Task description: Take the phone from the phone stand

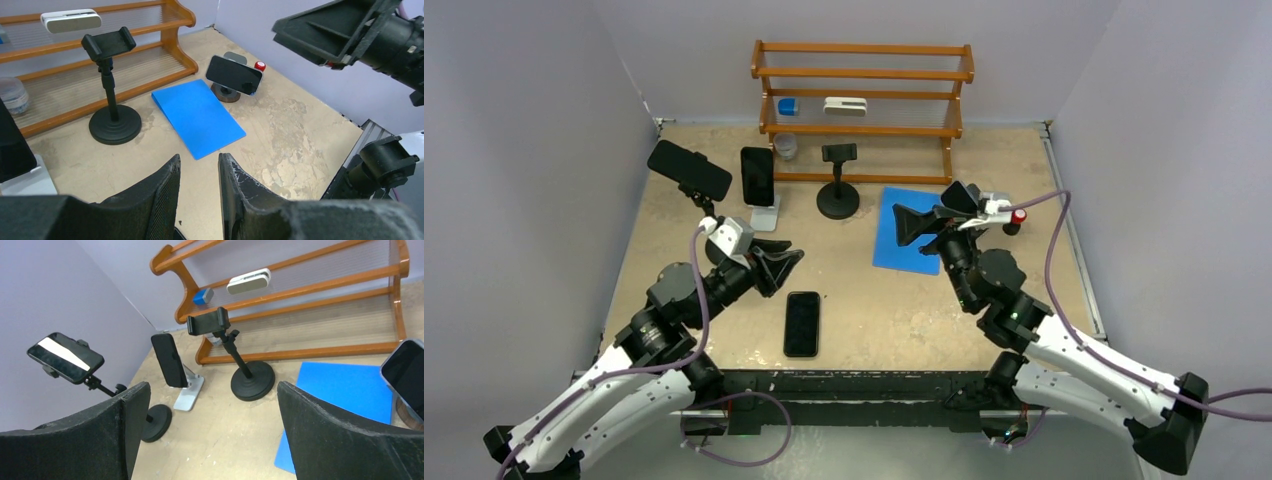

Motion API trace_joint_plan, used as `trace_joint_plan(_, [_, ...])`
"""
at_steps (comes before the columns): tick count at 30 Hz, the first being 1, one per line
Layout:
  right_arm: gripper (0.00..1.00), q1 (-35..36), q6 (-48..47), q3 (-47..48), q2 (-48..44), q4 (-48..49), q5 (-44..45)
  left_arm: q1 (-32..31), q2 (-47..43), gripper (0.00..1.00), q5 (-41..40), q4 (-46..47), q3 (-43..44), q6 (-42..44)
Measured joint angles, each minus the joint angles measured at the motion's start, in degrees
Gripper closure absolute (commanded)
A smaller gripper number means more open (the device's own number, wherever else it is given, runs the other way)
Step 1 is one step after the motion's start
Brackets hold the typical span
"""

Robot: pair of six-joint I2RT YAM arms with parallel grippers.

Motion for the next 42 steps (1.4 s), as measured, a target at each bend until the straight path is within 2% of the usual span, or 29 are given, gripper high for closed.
trace_joint_plan(6, [0.01, -1.6, 0.3, 2.9, 10.1, -1.0, -2.4, 4.2, 2.7, 0.68, 4.8, 1.2, -0.3, -0.5])
trace_joint_plan(9, [0.01, -6.0, 1.2, 6.0, 15.5, -1.9, -8.3, 7.6, 3.5, 0.68, 8.2, 1.5, -0.3, -1.4])
trace_joint_plan(13, [0.01, -13.2, 3.9, 8.7, 17.0, -2.0, -14.9, 11.8, 3.2, 0.68, 13.0, 2.7, -0.7, -3.2])
trace_joint_plan(16, [0.01, -21.7, 8.0, 9.6, 16.6, -0.7, -21.4, 12.3, 2.2, 0.68, 15.1, 3.2, -0.7, -4.0])
trace_joint_plan(19, [0.01, -33.3, 13.8, 7.3, 15.0, 1.4, -27.8, 12.3, 1.0, 0.68, 16.6, 4.0, -1.1, -4.7])
trace_joint_plan(24, [0.02, -51.6, 22.8, -3.5, 10.1, 4.3, -34.7, 12.3, 0.6, 0.68, 18.0, 4.1, -1.3, -5.3])
trace_joint_plan(27, [0.02, -57.9, 25.1, -9.0, 7.8, 3.8, -35.7, 12.3, 0.7, 0.68, 18.7, 4.0, -1.6, -5.6])
trace_joint_plan(33, [0.04, -62.7, 25.1, -15.6, 4.3, 4.7, -35.9, 12.3, 1.4, 0.68, 19.0, 4.1, -1.6, -6.2])
trace_joint_plan(42, [0.08, -63.1, 21.4, -19.8, 8.0, 10.4, -37.0, 12.3, 1.5, 0.69, 19.8, 4.1, -1.6, -6.5])
